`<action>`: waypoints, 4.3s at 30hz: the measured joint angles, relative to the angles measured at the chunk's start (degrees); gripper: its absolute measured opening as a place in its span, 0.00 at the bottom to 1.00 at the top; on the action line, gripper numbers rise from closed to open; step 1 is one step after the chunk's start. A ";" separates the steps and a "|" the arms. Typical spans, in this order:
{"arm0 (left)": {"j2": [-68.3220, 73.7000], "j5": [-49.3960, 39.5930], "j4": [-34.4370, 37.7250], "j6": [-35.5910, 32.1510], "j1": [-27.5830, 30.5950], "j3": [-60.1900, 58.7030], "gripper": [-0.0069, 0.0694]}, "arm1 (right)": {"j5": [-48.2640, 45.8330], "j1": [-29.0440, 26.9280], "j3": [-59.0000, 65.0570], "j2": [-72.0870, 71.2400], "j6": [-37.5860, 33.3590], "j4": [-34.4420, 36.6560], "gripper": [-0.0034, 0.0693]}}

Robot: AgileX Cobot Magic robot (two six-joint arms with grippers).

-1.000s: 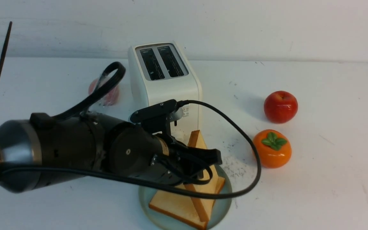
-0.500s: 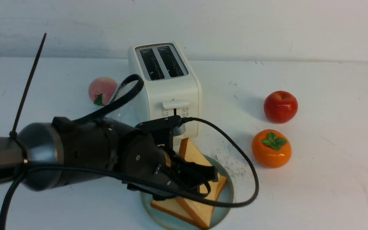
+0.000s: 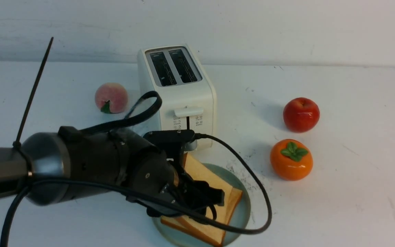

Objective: Take toasted bread from bread machine on white table place on plate.

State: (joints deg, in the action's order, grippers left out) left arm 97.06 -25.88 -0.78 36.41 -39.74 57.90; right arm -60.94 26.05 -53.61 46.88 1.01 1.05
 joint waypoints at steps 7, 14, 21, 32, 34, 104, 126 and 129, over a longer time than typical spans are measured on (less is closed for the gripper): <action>0.99 -4.36 -12.23 11.64 0.00 0.00 0.64 | 0.00 0.00 0.00 0.00 0.00 0.24 0.20; 1.01 -5.04 -16.00 16.75 0.00 0.00 0.64 | 0.00 0.00 0.00 0.00 0.00 0.24 0.20; 1.01 -5.49 -16.48 16.99 0.00 0.00 0.73 | 0.00 0.00 0.00 0.00 0.00 0.24 0.21; 1.43 -8.19 -12.00 12.61 0.00 3.67 0.88 | 0.00 0.00 0.00 0.00 0.00 1.30 0.22; 1.58 -12.27 -12.05 10.59 0.00 6.66 0.87 | 0.00 0.00 0.00 0.00 0.00 1.30 0.22; 1.62 -35.07 -14.94 -5.86 0.00 25.82 0.07 | 37.54 0.00 32.09 -27.74 12.17 -0.21 0.04; 1.63 -31.92 -15.14 -5.86 0.00 25.82 0.08 | 37.08 -18.10 46.95 -42.46 12.17 -9.17 0.06; 1.68 -31.74 -15.82 -5.86 0.00 25.82 0.09 | 36.83 -18.56 50.60 -43.31 12.17 -9.20 0.07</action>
State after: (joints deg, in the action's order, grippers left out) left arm 98.74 -57.62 -16.60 30.55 -39.74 83.72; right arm -24.11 7.50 -3.01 3.56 13.18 -8.15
